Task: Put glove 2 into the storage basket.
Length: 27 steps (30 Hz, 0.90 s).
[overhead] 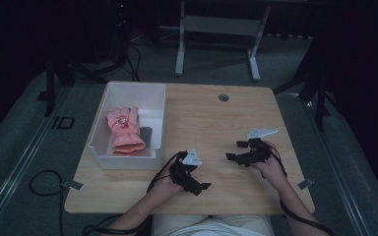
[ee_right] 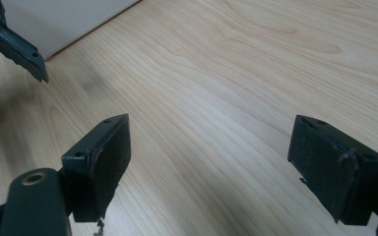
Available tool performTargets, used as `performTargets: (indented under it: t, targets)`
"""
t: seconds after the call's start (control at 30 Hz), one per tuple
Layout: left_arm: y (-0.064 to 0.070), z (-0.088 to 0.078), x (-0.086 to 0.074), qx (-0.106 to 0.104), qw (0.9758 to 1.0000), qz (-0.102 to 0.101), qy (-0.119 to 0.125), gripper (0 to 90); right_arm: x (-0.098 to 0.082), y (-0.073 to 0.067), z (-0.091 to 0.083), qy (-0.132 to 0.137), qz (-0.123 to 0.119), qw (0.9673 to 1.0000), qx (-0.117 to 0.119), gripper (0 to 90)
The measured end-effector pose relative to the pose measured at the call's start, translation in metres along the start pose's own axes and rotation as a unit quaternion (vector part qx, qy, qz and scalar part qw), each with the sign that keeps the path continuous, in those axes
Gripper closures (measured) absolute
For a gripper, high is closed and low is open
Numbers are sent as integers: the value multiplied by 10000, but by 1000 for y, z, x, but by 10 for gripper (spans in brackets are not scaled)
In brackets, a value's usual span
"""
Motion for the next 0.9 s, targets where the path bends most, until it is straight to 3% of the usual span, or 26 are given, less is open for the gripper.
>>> performTargets:
  t: [0.3, 0.4, 0.53, 0.67, 0.9]
  targets:
    - [0, 0, -7, 91, 9999, 42, 31, 12, -22, 14, -7, -1, 69, 9994, -347, 152]
    - [-1, -2, -9, 119, 9998, -82, 107, 12, -28, 19, -12, 62, 126, 9990, -426, 151]
    - [-2, -3, -13, 216, 9997, -53, 52, 12, -37, 27, -18, 64, 183, 9980, -598, 152]
    - [-3, -3, -15, 243, 9997, -78, 55, 12, -42, 34, -24, 100, 163, 9962, -854, 152]
    - [-4, -3, -18, 327, 9994, -56, 23, 12, -51, 49, -35, 217, 349, 9922, -1174, 153]
Point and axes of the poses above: each handheld gripper's, and its own axes: z roughly forward along the jaws, x roughly out of its top, y roughly to its right, the point moved 4 cm from there along z, roughly forward along the jaws
